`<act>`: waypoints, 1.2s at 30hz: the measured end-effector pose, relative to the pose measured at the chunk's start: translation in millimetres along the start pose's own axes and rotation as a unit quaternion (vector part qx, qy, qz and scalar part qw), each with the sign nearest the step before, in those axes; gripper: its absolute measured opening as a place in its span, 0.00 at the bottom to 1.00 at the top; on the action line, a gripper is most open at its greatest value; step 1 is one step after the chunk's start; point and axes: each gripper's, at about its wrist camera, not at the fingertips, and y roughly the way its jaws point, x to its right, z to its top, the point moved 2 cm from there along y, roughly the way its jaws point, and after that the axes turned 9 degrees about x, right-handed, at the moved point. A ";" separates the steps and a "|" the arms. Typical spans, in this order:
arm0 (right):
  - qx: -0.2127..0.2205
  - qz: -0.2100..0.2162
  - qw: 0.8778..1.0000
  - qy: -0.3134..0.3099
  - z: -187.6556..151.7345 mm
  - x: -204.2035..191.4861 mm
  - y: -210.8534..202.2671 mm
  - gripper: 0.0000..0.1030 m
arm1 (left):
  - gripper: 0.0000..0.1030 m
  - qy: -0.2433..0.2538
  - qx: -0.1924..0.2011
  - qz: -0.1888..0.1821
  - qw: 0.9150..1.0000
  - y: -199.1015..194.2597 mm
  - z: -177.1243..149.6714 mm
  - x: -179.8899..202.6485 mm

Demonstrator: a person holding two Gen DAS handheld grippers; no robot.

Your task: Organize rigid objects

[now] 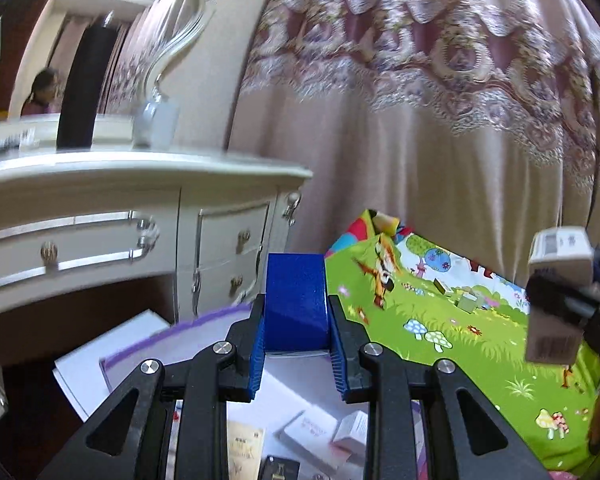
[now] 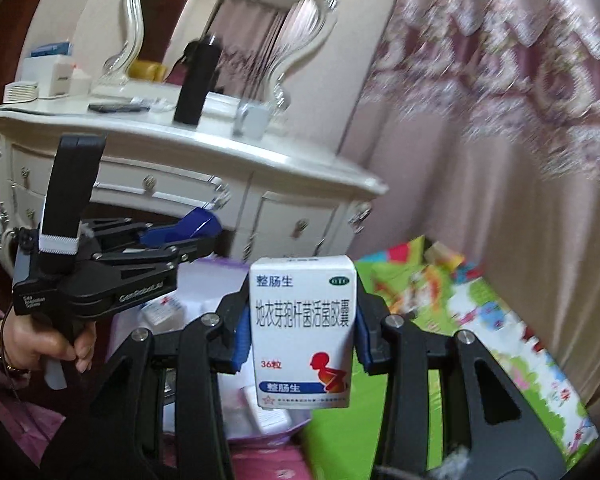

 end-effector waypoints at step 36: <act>-0.171 0.106 0.967 0.155 -98.6 19.1 87.7 0.81 | 0.88 0.003 -0.221 0.107 0.969 70.1 -57.4 -23.4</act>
